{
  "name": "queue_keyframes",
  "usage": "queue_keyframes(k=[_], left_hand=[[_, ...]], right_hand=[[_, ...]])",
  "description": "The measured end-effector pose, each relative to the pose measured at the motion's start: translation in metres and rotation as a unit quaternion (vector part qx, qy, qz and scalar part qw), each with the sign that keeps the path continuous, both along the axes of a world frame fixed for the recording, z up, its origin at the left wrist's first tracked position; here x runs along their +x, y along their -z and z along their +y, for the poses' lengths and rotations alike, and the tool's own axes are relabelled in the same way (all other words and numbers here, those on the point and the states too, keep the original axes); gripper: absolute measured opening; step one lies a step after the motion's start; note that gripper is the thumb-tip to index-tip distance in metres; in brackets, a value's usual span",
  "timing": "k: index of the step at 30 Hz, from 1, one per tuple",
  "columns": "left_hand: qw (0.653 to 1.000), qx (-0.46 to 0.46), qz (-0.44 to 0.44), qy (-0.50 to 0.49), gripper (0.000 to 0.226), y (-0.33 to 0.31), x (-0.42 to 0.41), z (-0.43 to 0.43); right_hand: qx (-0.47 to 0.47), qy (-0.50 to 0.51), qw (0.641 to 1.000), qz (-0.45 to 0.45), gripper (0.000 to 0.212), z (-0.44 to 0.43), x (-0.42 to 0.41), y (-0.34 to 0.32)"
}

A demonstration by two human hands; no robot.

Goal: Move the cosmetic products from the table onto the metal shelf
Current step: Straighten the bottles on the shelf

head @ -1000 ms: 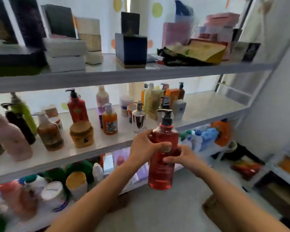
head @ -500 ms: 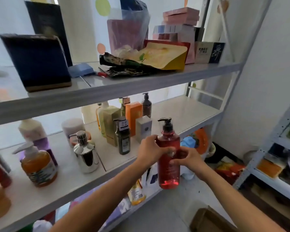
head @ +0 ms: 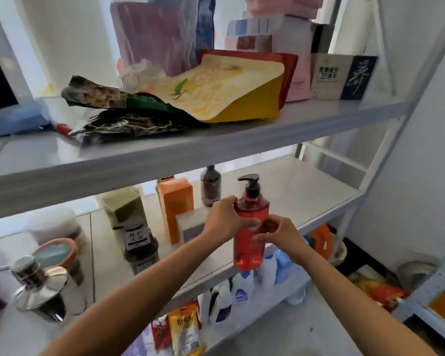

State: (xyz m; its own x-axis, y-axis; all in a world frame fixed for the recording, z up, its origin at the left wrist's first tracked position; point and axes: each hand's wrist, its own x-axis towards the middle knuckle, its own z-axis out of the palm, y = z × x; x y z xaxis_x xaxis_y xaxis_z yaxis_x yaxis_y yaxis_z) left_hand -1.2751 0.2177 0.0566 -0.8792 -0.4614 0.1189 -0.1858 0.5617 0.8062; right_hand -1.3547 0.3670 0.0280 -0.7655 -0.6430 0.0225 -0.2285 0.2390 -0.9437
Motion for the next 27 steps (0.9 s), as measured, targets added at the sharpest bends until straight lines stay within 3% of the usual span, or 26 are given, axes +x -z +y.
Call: queue_keyframes(k=[11, 15, 27], left_hand=[[0.990, -0.053, -0.023, -0.129, 0.033, -0.010, -0.076, -0.032], [0.984, -0.063, -0.040, -0.163, 0.036, -0.007, -0.085, -0.043], [0.972, -0.047, -0.030, -0.227, 0.042, -0.003, -0.090, -0.065]], right_hand=[[-0.010, -0.139, 0.989, 0.059, 0.038, -0.073, -0.125, 0.012], [-0.020, -0.171, 0.983, 0.056, 0.026, -0.096, -0.141, 0.026], [-0.037, -0.193, 0.980, 0.035, 0.027, -0.140, -0.151, 0.036]])
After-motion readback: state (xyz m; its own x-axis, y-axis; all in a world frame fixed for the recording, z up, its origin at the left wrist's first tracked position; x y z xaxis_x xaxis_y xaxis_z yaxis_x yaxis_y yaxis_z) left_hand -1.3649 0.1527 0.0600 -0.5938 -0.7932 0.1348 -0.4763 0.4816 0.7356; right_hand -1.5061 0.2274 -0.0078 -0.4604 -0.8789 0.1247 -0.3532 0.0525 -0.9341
